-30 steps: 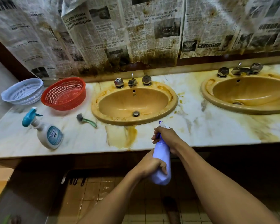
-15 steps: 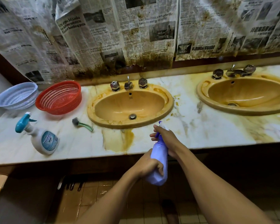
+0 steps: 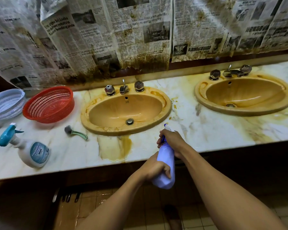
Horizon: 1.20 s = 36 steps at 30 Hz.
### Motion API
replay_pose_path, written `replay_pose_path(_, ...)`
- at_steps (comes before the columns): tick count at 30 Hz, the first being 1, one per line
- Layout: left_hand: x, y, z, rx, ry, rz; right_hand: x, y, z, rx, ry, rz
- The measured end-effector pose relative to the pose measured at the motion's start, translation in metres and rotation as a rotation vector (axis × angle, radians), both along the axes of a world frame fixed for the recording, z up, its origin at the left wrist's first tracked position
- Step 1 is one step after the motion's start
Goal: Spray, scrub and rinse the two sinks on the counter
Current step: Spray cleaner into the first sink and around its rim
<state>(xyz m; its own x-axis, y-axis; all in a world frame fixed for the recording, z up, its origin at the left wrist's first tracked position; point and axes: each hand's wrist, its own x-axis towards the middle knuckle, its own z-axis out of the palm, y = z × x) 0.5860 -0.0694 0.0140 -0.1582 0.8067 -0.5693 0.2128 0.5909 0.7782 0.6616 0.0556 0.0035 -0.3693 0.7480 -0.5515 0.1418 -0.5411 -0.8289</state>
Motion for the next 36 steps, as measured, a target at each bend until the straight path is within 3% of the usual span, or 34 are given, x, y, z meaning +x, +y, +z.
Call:
replay_pose_path(9,-0.003,0.004,0.002,-0.015,0.003,0.005,-0.004,0.000,0.000,0.015,-0.051,-0.047)
replay_pose_path(13,-0.009,0.006,0.004,-0.033,0.083,-0.042,-0.001,-0.001,0.000,-0.022,0.129,-0.024)
replay_pose_path(17,-0.013,0.013,0.009,-0.030,0.094,-0.090,0.005,0.008,-0.003,0.017,0.158,-0.009)
replay_pose_path(22,-0.008,0.025,0.010,-0.041,0.132,-0.109,0.004,0.016,-0.003,0.057,0.116,-0.117)
replay_pose_path(27,0.001,0.033,0.015,-0.031,0.082,-0.088,0.007,0.023,0.005,0.074,-0.051,-0.135)
replay_pose_path(33,-0.002,0.047,0.015,-0.053,0.073,-0.094,0.013,0.037,0.002,0.088,0.137,-0.112)
replay_pose_path(36,0.000,0.054,0.019,-0.047,0.066,-0.101,0.016,0.045,0.001,0.088,0.077,-0.106)
